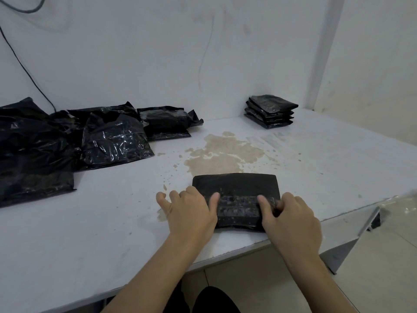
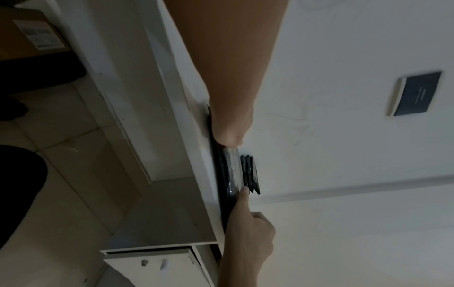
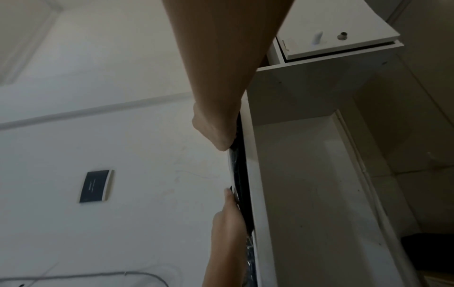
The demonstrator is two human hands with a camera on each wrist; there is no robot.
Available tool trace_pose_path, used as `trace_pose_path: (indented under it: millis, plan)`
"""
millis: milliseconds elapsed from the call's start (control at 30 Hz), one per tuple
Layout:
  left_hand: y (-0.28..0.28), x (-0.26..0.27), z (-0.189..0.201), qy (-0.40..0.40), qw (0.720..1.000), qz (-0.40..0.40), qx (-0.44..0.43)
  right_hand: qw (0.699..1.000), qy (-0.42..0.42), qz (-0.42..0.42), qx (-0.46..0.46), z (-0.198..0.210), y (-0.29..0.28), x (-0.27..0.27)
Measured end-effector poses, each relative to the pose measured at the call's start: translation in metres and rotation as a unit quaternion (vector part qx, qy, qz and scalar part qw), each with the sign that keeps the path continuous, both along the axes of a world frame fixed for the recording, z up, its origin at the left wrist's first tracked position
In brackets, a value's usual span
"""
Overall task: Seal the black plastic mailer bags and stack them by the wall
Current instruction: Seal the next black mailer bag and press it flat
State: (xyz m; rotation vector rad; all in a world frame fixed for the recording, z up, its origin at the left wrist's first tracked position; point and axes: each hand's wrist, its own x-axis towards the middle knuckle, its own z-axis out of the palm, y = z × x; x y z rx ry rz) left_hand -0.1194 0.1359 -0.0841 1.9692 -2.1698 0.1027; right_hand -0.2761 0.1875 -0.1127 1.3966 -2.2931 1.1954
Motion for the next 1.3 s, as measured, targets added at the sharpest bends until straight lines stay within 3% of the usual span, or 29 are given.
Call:
trace_pose_path:
  millis: [333,467,567,667,733,800,900,1033,1100,1167,1300]
  plan:
    - [0.007,0.038,-0.007,0.067,0.992,-0.106,0.008,0.990,0.078,0.023,-0.116,-0.016,0.013,-0.008]
    - [0.012,0.041,-0.005,0.014,0.986,-0.167,-0.025,0.986,0.146,0.009,-0.075,-0.012,0.012,-0.004]
    - [0.013,0.032,-0.006,-0.086,0.946,-0.304,-0.072,0.957,0.253,0.137,-0.038,-0.013,0.003,-0.006]
    - [0.013,0.027,0.003,-0.161,0.918,-0.358,-0.052,0.942,0.285,0.177,0.030,-0.016,0.003,-0.014]
    - [0.008,0.030,-0.002,-0.124,0.926,-0.354,-0.044,0.962,0.221,0.151,0.059,-0.015,0.010,-0.019]
    - [0.012,0.030,-0.004,-0.091,0.936,-0.340,0.018,0.979,0.133,0.134,0.079,-0.007,0.016,-0.019]
    - [0.012,0.025,-0.005,-0.070,0.931,-0.359,0.014,0.982,0.050,0.132,0.124,0.002,0.018,-0.018]
    - [0.007,0.029,0.006,0.092,0.934,-0.341,0.047,0.984,-0.122,0.105,0.082,0.026,0.009,-0.013]
    - [0.003,0.032,0.007,0.102,0.936,-0.333,0.054,0.965,-0.195,0.092,0.152,0.038,-0.001,-0.014]
    - [-0.001,0.033,0.006,0.051,0.936,-0.347,0.038,0.934,-0.293,0.094,0.182,0.049,-0.010,-0.018]
    - [-0.016,0.039,0.002,0.087,0.921,-0.374,0.065,0.809,-0.538,0.174,0.159,0.064,-0.030,-0.026]
